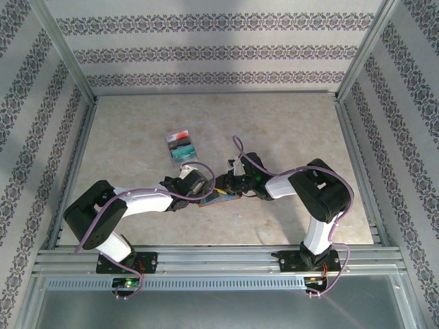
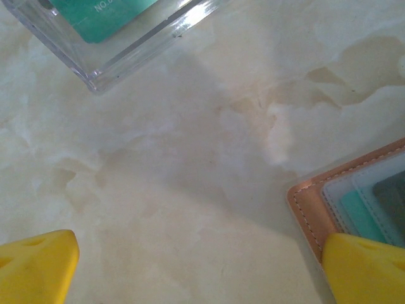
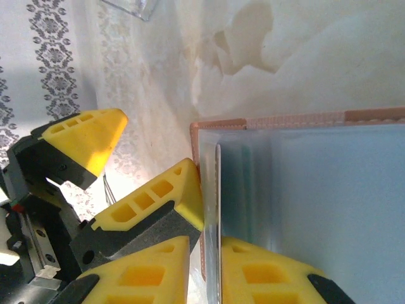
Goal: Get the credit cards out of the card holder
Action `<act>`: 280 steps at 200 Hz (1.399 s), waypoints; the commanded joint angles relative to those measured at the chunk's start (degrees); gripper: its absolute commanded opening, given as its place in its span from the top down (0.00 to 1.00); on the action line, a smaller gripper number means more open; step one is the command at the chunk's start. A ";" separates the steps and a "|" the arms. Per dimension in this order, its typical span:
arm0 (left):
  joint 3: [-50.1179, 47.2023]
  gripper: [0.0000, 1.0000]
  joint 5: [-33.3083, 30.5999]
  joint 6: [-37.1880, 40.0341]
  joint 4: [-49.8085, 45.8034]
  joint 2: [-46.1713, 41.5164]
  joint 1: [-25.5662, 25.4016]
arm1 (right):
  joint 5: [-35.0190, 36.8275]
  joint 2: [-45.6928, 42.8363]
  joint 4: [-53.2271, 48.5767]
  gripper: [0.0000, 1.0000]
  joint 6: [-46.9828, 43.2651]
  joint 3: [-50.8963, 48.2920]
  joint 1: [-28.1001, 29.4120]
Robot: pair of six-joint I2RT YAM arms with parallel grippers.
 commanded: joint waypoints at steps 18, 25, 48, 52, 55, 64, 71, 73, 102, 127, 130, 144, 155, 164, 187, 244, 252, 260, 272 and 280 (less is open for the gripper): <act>0.11 0.01 -0.08 -0.17 -3.72 0.73 0.70 | -2.21 -1.04 5.54 0.80 1.56 -1.44 -1.08; 0.19 0.01 -0.08 -0.16 -3.72 0.76 0.70 | -2.26 -1.04 5.62 0.81 1.57 -1.56 -1.25; 0.29 0.01 -0.16 -0.14 -3.82 0.75 0.70 | -2.12 -1.13 5.55 0.85 1.40 -1.97 -1.59; 0.28 0.01 -0.23 -0.11 -3.81 0.75 0.66 | -2.06 -1.13 5.55 0.87 1.33 -2.05 -1.70; 0.29 0.01 -0.23 -0.13 -3.82 0.75 0.69 | -1.96 -1.19 5.55 0.88 1.34 -2.14 -1.78; 0.29 0.01 -0.22 -0.10 -3.94 0.75 0.70 | -1.70 -1.29 5.42 0.90 1.26 -2.35 -1.94; 0.29 0.01 -0.23 -0.10 -3.90 0.67 0.70 | -1.52 -1.38 5.25 0.92 1.07 -2.51 -2.05; 0.29 0.01 -0.25 -0.09 -3.90 0.66 0.70 | -1.40 -1.46 5.21 0.92 1.01 -2.53 -2.10; 0.29 0.01 -0.39 -0.13 -4.07 0.59 0.79 | -0.56 -2.51 3.55 0.93 -0.13 -3.13 -2.80; 0.28 0.01 -0.40 -0.09 -4.17 0.58 0.88 | -0.20 -3.39 1.90 0.93 -1.21 -3.42 -3.45; 0.26 0.01 -0.34 -0.13 -4.16 0.58 0.88 | -0.15 -3.48 1.75 0.93 -1.42 -3.48 -3.53; 0.20 0.01 -0.26 -0.11 -3.99 0.49 0.96 | 0.14 -3.98 0.62 0.92 -2.05 -3.59 -3.91; 0.11 0.01 -0.05 -0.19 -3.90 0.42 1.05 | 0.33 -4.28 -0.34 0.91 -2.67 -3.59 -4.07; 0.11 0.01 0.08 -0.21 -3.88 0.33 1.05 | 0.50 -4.38 -1.01 0.91 -3.05 -3.51 -4.09; 0.51 0.01 0.95 -0.30 -4.19 -0.98 1.05 | 0.60 -4.23 -1.39 0.91 -3.33 -3.59 -4.08; 3.16 0.01 4.44 0.97 -2.29 -7.58 0.70 | 0.52 -3.59 -1.26 0.91 -3.22 -3.11 -3.81; 3.76 0.01 5.23 1.46 -2.06 -7.39 0.61 | 0.52 -3.59 -1.30 0.91 -3.17 -3.06 -3.79; 4.40 0.01 6.21 2.07 -1.77 -6.89 0.55 | 0.52 -3.59 -1.31 0.90 -3.17 -2.98 -3.73; 5.46 0.01 6.46 2.89 -1.88 -5.39 0.19 | 0.51 -3.59 -1.31 0.90 -3.17 -2.89 -3.73; 6.05 0.01 6.16 3.41 -2.11 -4.30 0.00 | 0.52 -3.59 -1.31 0.90 -3.23 -2.89 -3.74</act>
